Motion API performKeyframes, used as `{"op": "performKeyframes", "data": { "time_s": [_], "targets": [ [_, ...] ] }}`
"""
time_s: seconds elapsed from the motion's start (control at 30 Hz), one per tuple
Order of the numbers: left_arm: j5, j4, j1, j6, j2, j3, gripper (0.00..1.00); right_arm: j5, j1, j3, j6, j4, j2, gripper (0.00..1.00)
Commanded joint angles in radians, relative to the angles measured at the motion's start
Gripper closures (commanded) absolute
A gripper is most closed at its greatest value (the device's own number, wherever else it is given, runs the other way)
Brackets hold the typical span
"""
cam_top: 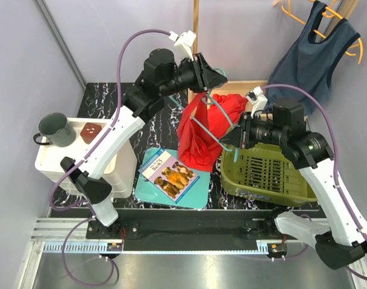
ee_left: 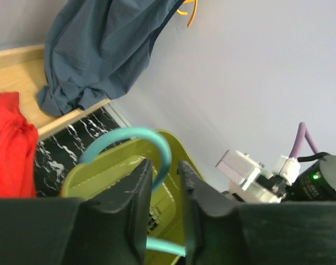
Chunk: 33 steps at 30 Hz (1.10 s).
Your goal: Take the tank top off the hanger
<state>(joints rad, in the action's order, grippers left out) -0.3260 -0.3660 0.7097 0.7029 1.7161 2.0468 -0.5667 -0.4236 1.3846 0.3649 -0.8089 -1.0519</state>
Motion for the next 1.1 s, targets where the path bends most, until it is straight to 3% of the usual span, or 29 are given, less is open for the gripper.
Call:
{"op": "performKeyframes", "data": {
  "time_s": [0.0,0.13,0.23,0.3,0.33,0.4,0.57,0.73,0.87,0.93,1.07],
  "targets": [
    [0.013,0.032,-0.013,-0.068,-0.084,0.012,0.5,0.09,0.005,-0.032,0.054,0.096,0.065,1.0],
    [0.028,0.03,-0.035,-0.114,-0.179,-0.1,0.31,0.11,0.005,-0.039,0.06,0.099,0.084,1.0],
    [0.035,0.027,-0.041,-0.172,-0.263,-0.196,0.32,0.103,0.005,-0.032,0.057,0.099,0.093,1.0],
    [0.019,0.01,-0.042,-0.209,-0.302,-0.238,0.37,0.093,0.005,-0.029,0.055,0.099,0.093,1.0],
    [0.01,0.003,-0.042,-0.215,-0.309,-0.266,0.45,0.085,0.005,-0.027,0.054,0.099,0.098,1.0],
    [-0.042,-0.001,-0.039,-0.235,-0.322,-0.293,0.45,0.082,0.005,-0.027,0.052,0.099,0.101,1.0],
    [-0.045,-0.045,-0.021,-0.36,-0.34,-0.359,0.27,0.061,0.005,-0.025,0.058,0.097,0.113,1.0],
    [0.01,-0.134,-0.009,-0.433,-0.306,-0.352,0.26,0.033,0.005,-0.028,0.074,0.099,0.125,1.0],
    [0.044,-0.145,0.002,-0.424,-0.268,-0.332,0.32,0.019,0.003,-0.038,0.086,0.099,0.139,1.0],
    [0.064,-0.151,0.002,-0.419,-0.247,-0.307,0.45,0.018,0.005,-0.045,0.097,0.096,0.15,1.0],
    [0.082,-0.191,0.002,-0.419,-0.202,-0.245,0.64,0.019,0.005,-0.071,0.112,0.083,0.184,1.0]
  ]
}}
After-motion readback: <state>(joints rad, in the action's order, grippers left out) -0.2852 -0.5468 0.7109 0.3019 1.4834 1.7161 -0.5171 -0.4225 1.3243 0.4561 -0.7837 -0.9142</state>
